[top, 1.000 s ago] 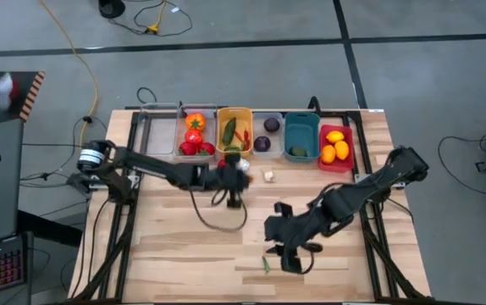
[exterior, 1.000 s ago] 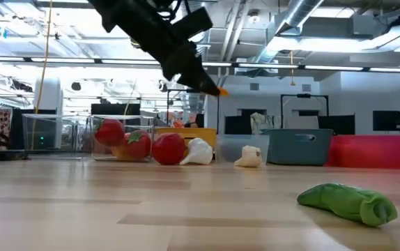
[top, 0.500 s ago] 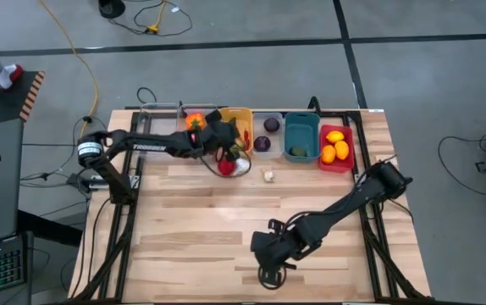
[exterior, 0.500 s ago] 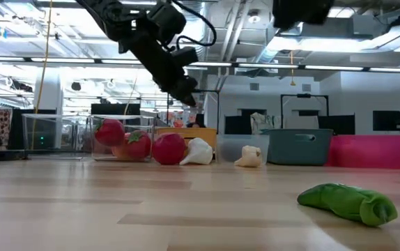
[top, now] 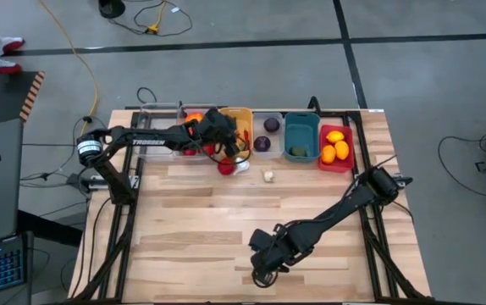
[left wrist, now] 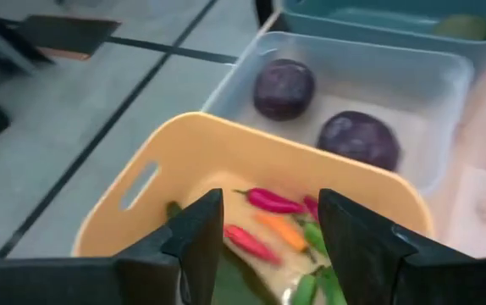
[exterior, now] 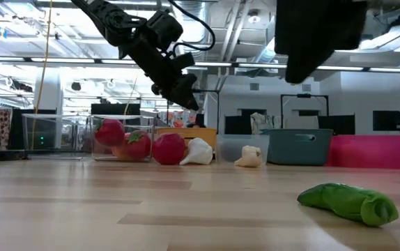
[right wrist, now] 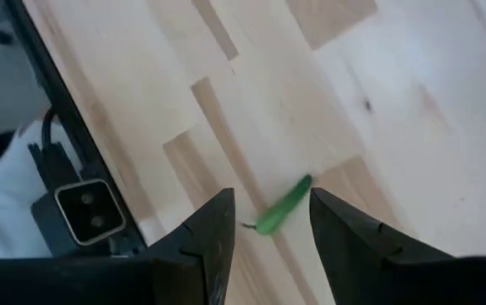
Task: Sort produce into baskets
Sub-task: Put the green chili pepper into the yellow bin
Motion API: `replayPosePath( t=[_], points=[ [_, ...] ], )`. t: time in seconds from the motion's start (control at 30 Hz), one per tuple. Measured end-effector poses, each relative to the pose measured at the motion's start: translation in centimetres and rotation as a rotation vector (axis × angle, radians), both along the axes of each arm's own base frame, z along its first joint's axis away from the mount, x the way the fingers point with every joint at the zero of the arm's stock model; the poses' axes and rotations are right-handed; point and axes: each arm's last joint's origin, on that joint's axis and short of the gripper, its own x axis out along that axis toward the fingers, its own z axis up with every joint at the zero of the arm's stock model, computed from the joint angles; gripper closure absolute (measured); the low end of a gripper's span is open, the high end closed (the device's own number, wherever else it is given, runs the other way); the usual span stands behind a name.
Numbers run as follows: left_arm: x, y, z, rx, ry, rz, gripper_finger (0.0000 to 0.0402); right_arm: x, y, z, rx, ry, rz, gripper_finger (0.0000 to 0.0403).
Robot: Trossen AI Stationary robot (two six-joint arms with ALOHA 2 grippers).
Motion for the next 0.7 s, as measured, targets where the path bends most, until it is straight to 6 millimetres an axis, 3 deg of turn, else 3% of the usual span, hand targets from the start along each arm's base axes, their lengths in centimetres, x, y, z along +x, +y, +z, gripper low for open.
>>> replayPosePath(
  t=[0.47,0.7],
  points=[
    [-0.1,-0.2,-0.3,-0.031,0.020,-0.026,0.0219,-0.1,3.2,-5.7,0.004,0.116,-0.063,0.0223],
    [-0.1,-0.2,-0.3,-0.033,0.025,-0.026,0.0219,0.1,3.8,-6.9,-0.005,0.100,-0.062,0.0224]
  ],
)
